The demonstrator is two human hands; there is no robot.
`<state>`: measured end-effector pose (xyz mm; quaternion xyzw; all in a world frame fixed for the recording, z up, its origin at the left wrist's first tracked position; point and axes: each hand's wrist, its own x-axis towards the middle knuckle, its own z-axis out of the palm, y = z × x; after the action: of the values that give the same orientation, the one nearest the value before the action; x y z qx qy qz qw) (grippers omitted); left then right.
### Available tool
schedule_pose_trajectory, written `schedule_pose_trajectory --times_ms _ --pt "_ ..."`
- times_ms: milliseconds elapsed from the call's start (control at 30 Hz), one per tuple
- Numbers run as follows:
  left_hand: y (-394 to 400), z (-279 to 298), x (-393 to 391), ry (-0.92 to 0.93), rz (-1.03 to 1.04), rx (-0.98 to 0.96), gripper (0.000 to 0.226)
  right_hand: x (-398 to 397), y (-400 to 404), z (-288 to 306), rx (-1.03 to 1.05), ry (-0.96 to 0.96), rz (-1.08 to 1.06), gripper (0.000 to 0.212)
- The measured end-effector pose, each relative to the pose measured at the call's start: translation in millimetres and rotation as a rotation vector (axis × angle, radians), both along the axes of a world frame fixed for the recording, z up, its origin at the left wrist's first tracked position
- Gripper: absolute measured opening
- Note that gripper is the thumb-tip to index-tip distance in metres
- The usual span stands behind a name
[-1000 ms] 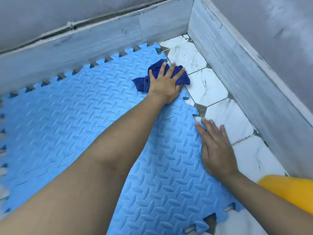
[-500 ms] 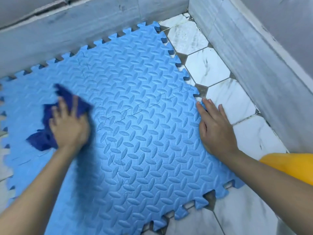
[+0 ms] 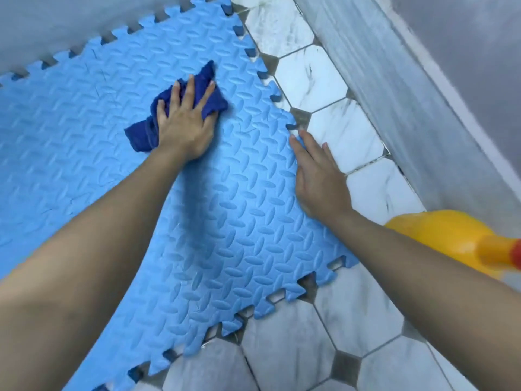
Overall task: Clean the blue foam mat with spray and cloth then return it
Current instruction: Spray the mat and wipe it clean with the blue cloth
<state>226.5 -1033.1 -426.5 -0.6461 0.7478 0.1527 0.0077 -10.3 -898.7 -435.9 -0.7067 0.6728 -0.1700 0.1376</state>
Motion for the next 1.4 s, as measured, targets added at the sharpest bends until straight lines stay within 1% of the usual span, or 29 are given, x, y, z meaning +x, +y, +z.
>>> schedule_pose_trajectory --times_ms 67,133,167,233,300,333,367,433,500,567,633,667,700,767,833,867,900,933,1000,1067,1167,1233,1300,1333,1400 --pt "-23.9 -2.6 -3.3 -0.017 0.026 -0.002 0.054 -1.3 1.4 -4.5 -0.057 -0.038 -0.02 0.05" --pt "-23.8 -4.6 -6.9 -0.038 0.028 -0.039 0.054 -3.3 -0.6 -6.2 -0.078 -0.066 -0.006 0.048" --pt "-17.5 -3.9 -10.5 -0.047 0.005 -0.046 0.055 -4.3 -1.4 -3.1 -0.063 -0.075 0.009 0.048" --pt "6.8 3.5 -16.0 -0.056 -0.043 -0.027 0.055 -6.7 -7.0 10.5 0.055 -0.097 0.046 0.049" --pt "53.1 12.9 -18.7 -0.081 -0.093 0.014 0.057 -13.6 -6.1 21.6 0.206 -0.082 0.033 0.051" --pt "87.2 19.0 -22.0 -0.086 -0.134 0.041 0.06 -18.7 3.8 25.3 0.244 -0.055 -0.008 0.054" --pt "122.7 22.3 -25.8 -0.054 -0.191 0.057 0.063 -24.2 15.9 27.0 0.233 -0.035 -0.054 0.059" --pt "202.4 26.1 -29.6 0.033 -0.368 0.083 0.069 -29.1 53.9 24.5 0.187 -0.022 -0.103 0.066" --pt "239.2 23.0 -35.5 0.034 -0.532 0.027 0.073 -27.2 88.4 14.8 0.167 -0.026 -0.114 0.066" --pt "219.9 12.9 -48.8 0.011 -0.563 -0.042 0.07 -26.8 101.0 0.5 0.132 -0.04 -0.152 0.064" --pt "175.3 12.5 -66.4 -0.04 -0.568 -0.067 0.067 -27.0 101.1 -3.8 0.081 -0.029 -0.202 0.062" --pt "144.9 11.2 -75.0 -0.059 -0.548 -0.071 0.065 -26.7 100.0 -2.9 0.057 -0.01 -0.195 0.061" --pt "112.8 7.4 -82.6 -0.071 -0.49 -0.077 0.063 -25.0 101.2 -3.3 0.043 0.015 -0.166 0.061" --pt "53.4 6.1 -96.5 -0.074 -0.309 -0.029 0.059 -25.6 101.2 -4.9 0.055 0.041 -0.119 0.062" --pt "26.2 6.4 -107.0 -0.052 -0.168 0.031 0.058 -28.1 99.6 -5.5 0.074 0.056 -0.106 0.064" --pt "29.3 6.5 -110.4 -0.057 -0.171 0.031 0.058 -28.4 98.9 -4.8 0.084 0.055 -0.108 0.066" --pt "43.2 5.2 -110.4 -0.071 -0.219 -0.001 0.059 -27.8 98.3 -3.3 0.093 0.052 -0.11 0.067" --pt "67.1 4.3 -106.1 -0.075 -0.291 -0.055 0.06 -27.0 97.7 -3.0 0.102 0.05 -0.107 0.068" --pt "128.5 6.0 -92.6 -0.026 -0.458 -0.144 0.064 -27.9 98.6 -2.3 0.118 0.056 -0.107 0.069" --pt "181.1 4.8 -76.2 0.008 -0.561 -0.163 0.065 -26.8 98.2 0.9 0.129 0.064 -0.114 0.069" --pt "209.7 1.7 -67.2 -0.027 -0.57 -0.183 0.066 -25.0 96.9 13.2 0.13 0.081 -0.099 0.066" --pt "208.7 6.5 -74.1 -0.039 -0.553 -0.219 0.064 -26.1 98.7 21.4 0.197 0.107 -0.124 0.06" --pt "210.9 9.5 -82.2 -0.018 -0.53 -0.223 0.063 -24.6 106.2 31.9 0.213 0.065 -0.173 0.062" --pt "215.6 11.8 -85.2 -0.018 -0.525 -0.21 0.066 -24.1 114.0 36.9 0.197 0.028 -0.176 0.059" --pt "225.9 18.3 -88.4 -0.02 -0.535 -0.166 0.071 -23.6 134.1 44.5 0.151 -0.013 -0.11 0.056"
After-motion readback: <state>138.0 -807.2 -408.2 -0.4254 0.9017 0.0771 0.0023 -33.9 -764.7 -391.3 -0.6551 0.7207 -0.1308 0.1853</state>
